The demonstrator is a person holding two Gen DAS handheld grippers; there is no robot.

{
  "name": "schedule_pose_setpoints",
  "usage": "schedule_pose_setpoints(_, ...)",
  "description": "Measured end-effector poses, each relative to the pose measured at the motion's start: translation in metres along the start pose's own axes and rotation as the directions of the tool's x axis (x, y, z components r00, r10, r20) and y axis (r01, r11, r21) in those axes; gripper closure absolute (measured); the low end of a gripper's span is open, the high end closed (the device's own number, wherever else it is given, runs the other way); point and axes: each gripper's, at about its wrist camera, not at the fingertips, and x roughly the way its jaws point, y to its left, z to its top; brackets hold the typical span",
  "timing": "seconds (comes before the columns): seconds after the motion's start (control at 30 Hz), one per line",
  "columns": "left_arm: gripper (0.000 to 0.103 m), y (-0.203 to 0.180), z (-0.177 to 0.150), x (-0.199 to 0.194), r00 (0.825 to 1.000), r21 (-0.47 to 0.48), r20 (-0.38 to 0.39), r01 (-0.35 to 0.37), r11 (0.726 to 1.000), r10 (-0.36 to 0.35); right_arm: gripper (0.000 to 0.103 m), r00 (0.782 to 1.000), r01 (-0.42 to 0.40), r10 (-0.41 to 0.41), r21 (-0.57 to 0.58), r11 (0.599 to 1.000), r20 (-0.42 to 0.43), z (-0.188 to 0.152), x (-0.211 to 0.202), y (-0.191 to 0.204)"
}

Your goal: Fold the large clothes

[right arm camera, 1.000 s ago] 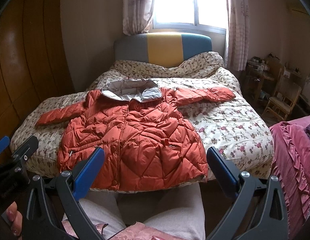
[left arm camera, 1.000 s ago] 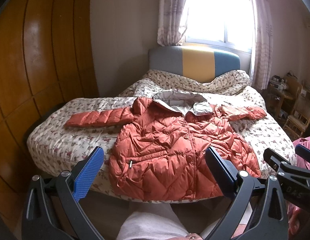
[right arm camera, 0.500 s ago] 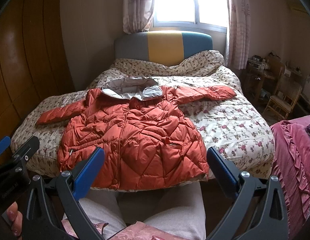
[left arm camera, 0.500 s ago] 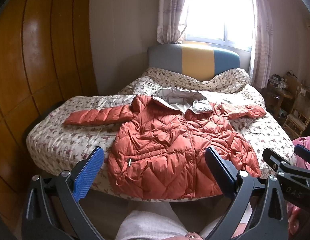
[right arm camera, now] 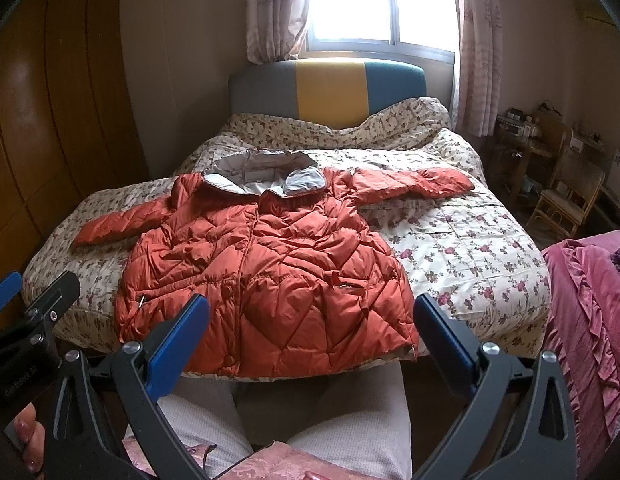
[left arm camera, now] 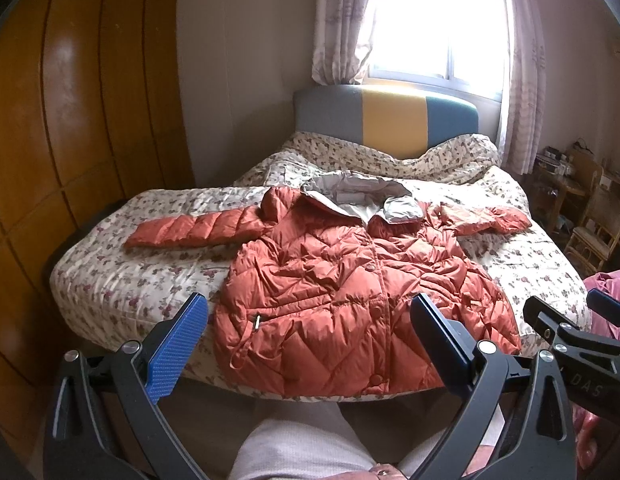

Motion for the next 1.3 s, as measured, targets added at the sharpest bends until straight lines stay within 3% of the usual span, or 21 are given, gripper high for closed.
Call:
schedule_pose_setpoints(0.33, 0.003, -0.016, -0.02, 0.002, 0.998, 0.024, -0.033, 0.047, 0.999, -0.046, 0.002, 1.0, 0.015, -0.015, 0.002, 1.0, -0.024, 0.001, 0.007, -0.003)
schedule_pose_setpoints(0.5, 0.003, -0.011, -0.01, 0.019, 0.991, 0.007, -0.105, 0.088, 0.996, -0.087, 0.002, 0.998, 0.007, -0.007, -0.008, 1.0, -0.061, 0.009, 0.026, -0.004)
schedule_pose_setpoints(0.63, 0.003, 0.001, 0.004, 0.059, 0.964, -0.05, -0.191, 0.181, 0.982, -0.187, 0.002, 0.999, 0.008, -0.01, -0.038, 0.999, -0.053, 0.022, 0.053, -0.006)
schedule_pose_setpoints(0.77, 0.003, 0.006, 0.009, 0.097, 0.952, -0.062, -0.222, 0.204, 0.977, -0.212, 0.002, 0.999, -0.02, 0.017, -0.072, 0.997, -0.045, 0.032, 0.088, -0.007)
schedule_pose_setpoints(0.93, 0.003, 0.007, 0.019, 0.157, 0.971, 0.002, -0.211, 0.112, 0.994, -0.109, 0.002, 0.997, -0.044, 0.039, -0.084, 0.995, -0.062, 0.046, 0.148, -0.012)
schedule_pose_setpoints(1.03, 0.003, 0.012, 0.031, 0.2, 0.962, 0.013, -0.265, 0.077, 0.997, -0.071, 0.002, 0.994, -0.084, 0.078, -0.081, 0.993, -0.076, 0.06, 0.19, -0.018)
schedule_pose_setpoints(1.17, 0.003, 0.028, 0.054, 0.254, 0.94, -0.089, -0.312, 0.113, 0.99, -0.136, 0.002, 0.987, -0.108, 0.103, -0.036, 0.993, -0.121, 0.081, 0.238, -0.028)
schedule_pose_setpoints(1.3, 0.003, 0.039, 0.088, 0.304, 0.938, -0.187, -0.303, 0.113, 0.976, -0.166, 0.002, 0.974, -0.173, 0.173, 0.013, 0.985, -0.149, 0.11, 0.287, -0.034)
